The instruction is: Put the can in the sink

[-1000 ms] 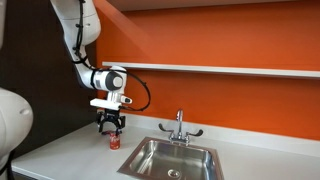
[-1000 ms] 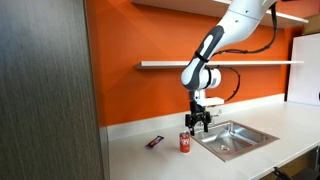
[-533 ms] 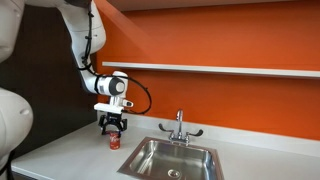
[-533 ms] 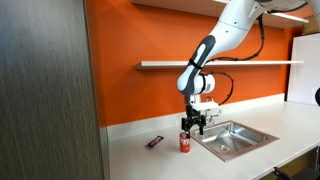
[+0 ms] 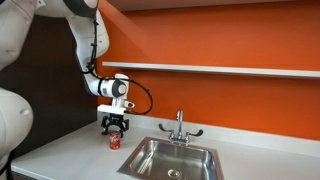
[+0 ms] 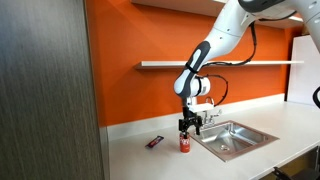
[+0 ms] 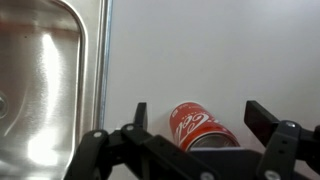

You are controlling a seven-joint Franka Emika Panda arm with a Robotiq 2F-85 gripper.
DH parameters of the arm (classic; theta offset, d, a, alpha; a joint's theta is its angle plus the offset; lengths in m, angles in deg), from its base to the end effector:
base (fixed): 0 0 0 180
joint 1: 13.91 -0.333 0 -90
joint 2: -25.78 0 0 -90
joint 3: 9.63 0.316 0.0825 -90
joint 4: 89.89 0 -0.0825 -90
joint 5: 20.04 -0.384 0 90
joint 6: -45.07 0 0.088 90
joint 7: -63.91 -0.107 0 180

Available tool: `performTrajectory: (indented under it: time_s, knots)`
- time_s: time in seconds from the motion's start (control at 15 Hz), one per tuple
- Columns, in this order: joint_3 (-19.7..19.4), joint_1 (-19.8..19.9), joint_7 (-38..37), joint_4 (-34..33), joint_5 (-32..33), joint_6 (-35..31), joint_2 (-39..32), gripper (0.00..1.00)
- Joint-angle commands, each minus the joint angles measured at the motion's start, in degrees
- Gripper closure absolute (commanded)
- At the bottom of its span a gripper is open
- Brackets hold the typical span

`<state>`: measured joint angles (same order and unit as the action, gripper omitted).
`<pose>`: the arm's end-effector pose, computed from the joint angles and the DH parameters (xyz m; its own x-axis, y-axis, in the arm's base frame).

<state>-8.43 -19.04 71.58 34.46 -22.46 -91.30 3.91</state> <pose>0.5414 0.0607 0.2018 0.9634 0.2104 -0.1659 0.2042 -0.9775 -0.0539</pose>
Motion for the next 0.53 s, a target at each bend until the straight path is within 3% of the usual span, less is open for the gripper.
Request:
performTrajectory:
  time_s: [0.0,0.47]
  knots:
    - [1.16,0.87,-0.39,-2.87,1.24,0.63,-2.09,0.0]
    - [1.8,0.76,-0.3,-5.6,1.16,0.77,-4.47,0.0]
